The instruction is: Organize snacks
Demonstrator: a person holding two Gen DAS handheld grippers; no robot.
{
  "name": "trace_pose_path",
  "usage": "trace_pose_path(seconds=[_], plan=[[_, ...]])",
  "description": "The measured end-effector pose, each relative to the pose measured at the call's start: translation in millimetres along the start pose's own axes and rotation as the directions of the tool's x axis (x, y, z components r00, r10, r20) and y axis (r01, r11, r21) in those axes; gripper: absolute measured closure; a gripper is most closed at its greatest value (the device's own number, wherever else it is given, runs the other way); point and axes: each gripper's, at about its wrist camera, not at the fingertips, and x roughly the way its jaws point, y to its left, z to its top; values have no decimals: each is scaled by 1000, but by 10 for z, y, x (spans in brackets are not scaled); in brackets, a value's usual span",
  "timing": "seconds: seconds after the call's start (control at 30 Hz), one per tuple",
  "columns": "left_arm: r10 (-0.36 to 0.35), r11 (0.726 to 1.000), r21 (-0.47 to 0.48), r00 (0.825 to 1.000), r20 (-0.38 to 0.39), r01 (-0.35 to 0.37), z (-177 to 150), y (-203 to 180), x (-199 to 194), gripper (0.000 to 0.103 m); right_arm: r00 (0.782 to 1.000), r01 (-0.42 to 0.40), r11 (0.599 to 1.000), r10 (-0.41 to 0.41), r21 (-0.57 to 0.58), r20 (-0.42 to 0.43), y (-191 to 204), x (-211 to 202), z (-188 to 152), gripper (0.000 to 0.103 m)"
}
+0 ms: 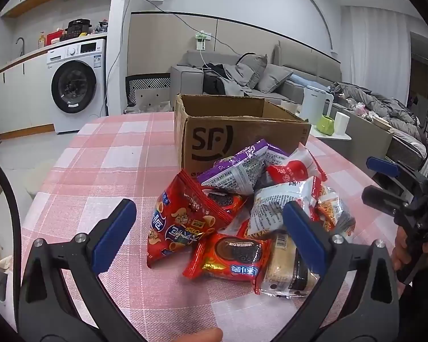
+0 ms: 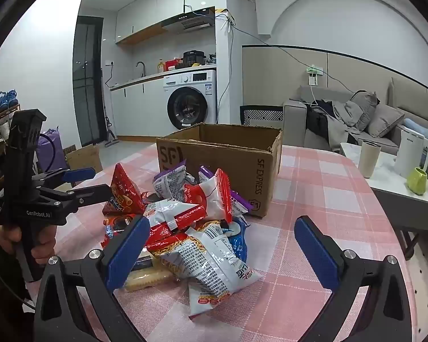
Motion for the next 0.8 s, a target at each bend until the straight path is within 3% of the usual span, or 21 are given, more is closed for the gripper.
trace_pose_path(seconds=[0.8], plan=[[12, 1000, 1, 1000, -16, -12, -7, -20, 34, 1, 1000, 3, 1000, -3, -8, -8, 5, 16, 1, 0]])
